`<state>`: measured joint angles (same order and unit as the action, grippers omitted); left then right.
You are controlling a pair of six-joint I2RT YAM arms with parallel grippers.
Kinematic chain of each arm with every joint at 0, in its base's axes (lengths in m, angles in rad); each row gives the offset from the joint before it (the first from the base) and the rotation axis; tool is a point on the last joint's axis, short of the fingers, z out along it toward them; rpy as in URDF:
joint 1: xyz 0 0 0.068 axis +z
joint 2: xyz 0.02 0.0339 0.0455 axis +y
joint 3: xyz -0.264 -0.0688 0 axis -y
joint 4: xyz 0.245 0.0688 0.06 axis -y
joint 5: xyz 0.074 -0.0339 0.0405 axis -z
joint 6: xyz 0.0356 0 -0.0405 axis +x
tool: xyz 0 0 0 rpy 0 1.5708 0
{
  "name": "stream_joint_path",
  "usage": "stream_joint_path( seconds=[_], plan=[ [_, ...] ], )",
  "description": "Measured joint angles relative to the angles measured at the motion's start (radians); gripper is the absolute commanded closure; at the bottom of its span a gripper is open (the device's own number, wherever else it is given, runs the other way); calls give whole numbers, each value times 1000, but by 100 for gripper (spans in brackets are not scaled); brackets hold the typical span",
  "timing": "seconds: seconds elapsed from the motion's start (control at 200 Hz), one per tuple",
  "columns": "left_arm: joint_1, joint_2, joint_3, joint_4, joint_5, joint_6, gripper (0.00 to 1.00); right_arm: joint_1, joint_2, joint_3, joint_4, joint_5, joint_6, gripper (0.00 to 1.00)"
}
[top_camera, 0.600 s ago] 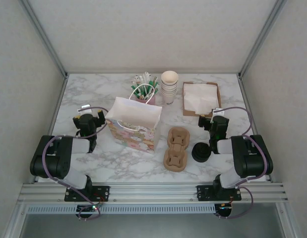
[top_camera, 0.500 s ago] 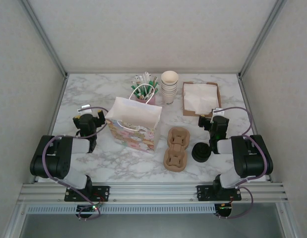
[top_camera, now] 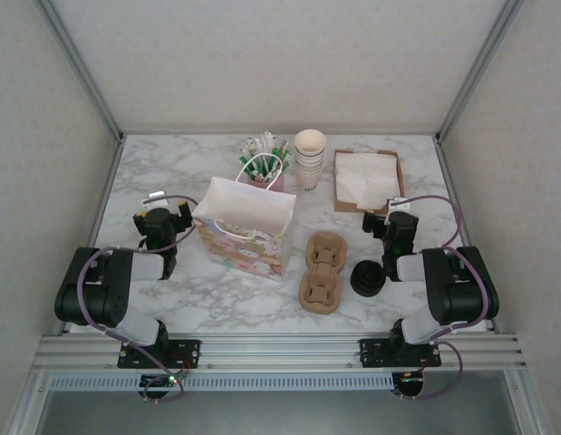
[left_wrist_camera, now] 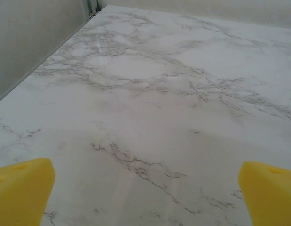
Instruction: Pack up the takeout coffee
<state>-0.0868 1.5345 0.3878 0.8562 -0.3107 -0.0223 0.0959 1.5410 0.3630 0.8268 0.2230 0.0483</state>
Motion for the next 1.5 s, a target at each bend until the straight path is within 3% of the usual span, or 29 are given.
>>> stream_joint_path(
  seconds=[0.551, 0.676, 0.821, 0.991, 1.066, 1.181, 1.321, 1.502],
  plan=[
    [0, -23, 2, -38, 23, 0, 0, 0, -16, 15, -49, 12, 1, 1],
    [0, -170, 9, -183, 18, -1, 0, 0, -144, 78, -226, 48, 13, 1],
    [0, -464, 22, -394, -64, -72, 0, 0, -352, 157, -439, 99, 79, 1],
    [2, -729, 138, -765, -239, -314, 0, -7, -462, 413, -906, 152, 315, 1],
    [13, -806, 192, -896, -261, -412, 0, -22, -472, 531, -1068, 133, 398, 1],
    [31, -858, 281, -1031, -195, -475, 0, -32, -469, 674, -1241, 37, 487, 6],
    [32, -800, 482, -1172, -75, -495, 0, -32, -428, 838, -1384, -109, 593, 17],
    [33, -679, 711, -1324, 179, -466, 0, -19, -334, 972, -1434, -282, 702, 30]
  ],
)
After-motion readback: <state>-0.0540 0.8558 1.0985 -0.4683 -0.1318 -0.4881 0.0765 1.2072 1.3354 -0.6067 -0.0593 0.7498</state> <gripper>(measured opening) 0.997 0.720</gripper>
